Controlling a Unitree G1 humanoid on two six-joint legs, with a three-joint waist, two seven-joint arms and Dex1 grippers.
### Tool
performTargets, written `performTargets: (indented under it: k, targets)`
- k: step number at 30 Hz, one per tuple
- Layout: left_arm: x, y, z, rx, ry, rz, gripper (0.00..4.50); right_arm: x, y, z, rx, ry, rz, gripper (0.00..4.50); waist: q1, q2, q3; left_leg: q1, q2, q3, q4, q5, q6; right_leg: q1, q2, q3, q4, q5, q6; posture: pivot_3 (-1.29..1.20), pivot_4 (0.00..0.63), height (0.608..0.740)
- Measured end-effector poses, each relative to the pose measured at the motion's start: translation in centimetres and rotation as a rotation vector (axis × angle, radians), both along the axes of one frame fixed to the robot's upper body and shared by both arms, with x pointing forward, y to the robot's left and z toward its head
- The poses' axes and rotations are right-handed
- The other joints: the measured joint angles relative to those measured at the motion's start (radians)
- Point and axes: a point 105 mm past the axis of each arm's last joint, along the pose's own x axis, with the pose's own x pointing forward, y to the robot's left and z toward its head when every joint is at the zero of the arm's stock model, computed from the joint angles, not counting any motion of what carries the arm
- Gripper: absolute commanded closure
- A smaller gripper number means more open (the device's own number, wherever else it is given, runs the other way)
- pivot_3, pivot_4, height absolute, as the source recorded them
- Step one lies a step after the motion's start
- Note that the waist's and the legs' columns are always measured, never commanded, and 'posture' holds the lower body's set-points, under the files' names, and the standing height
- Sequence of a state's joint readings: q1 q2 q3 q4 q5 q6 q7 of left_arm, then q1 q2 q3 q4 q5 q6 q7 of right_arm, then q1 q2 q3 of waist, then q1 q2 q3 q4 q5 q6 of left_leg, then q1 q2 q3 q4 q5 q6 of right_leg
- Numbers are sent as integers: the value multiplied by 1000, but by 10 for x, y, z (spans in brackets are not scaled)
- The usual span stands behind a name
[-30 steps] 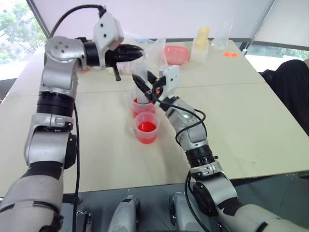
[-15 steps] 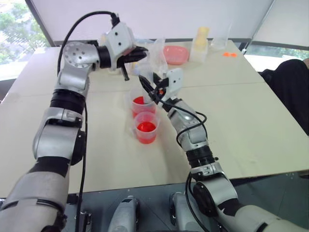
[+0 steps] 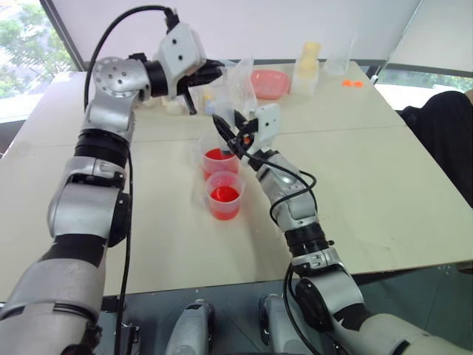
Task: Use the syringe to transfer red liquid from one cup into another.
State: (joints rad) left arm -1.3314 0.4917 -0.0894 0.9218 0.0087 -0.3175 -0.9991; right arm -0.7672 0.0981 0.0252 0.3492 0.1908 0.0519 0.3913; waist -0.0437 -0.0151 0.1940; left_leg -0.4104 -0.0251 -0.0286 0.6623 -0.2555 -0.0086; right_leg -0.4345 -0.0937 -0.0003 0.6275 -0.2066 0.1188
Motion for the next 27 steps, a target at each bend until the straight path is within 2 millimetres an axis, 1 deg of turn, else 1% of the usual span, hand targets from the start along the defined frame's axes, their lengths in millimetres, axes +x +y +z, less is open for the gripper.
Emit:
performTargets:
  k: [4,6,7,9,14,15,19,21,23,26,27]
  targets:
    - [0,2,1,-12,7,3,4456,0,1,0,2,1,2,3059,0,0,0,0,0,0,0,0,0,0,0,0,0,0,0,0,150,740]
    - [0,4,2,-23,24,2,3715,0,2,0,4,2,5,3059,0,0,0,0,0,0,0,0,0,0,0,0,0,0,0,0,150,740]
    - [-1,6,4,-27,31,2,3464,-1,2,0,3,3,9,3059,-1,0,0,0,0,0,0,0,0,0,0,0,0,0,0,0,150,740]
    - [-3,13,10,-55,49,4,2501,-2,5,1,-2,-4,27,3059,-3,0,0,0,0,0,0,0,0,0,0,0,0,0,0,0,150,740]
    - [-11,30,26,-127,59,4,116,-6,14,13,-21,-47,72,3059,-2,0,0,0,1,0,0,0,0,0,1,0,1,0,0,0,150,740]
    - [-13,35,26,-137,65,11,48,-7,15,13,-25,-49,79,3059,-2,0,0,0,1,0,0,0,0,0,0,0,1,0,0,0,150,740]
    - [-17,48,18,-190,141,9,48,-7,17,12,-31,-47,87,3059,0,0,0,0,1,-1,0,0,0,0,0,0,1,0,0,0,150,740]
    - [-22,57,14,-292,237,-13,48,-8,16,17,-23,-58,85,3059,-2,0,0,0,1,-1,0,0,0,-1,0,0,1,0,0,0,150,740]
    - [-31,69,8,-406,337,-41,48,-10,17,27,-18,-89,89,3059,-5,0,0,0,1,-1,0,0,0,-1,1,1,1,0,0,0,150,740]
    - [-51,84,-12,-475,459,-52,48,-13,18,40,-9,-133,90,3059,-16,0,0,0,3,-1,0,0,0,-1,1,1,1,0,0,0,150,740]
    - [-58,88,-24,-486,501,-37,48,-14,17,42,-4,-141,89,3059,-20,0,0,1,3,-1,-1,0,0,-1,1,1,2,0,0,0,150,740]
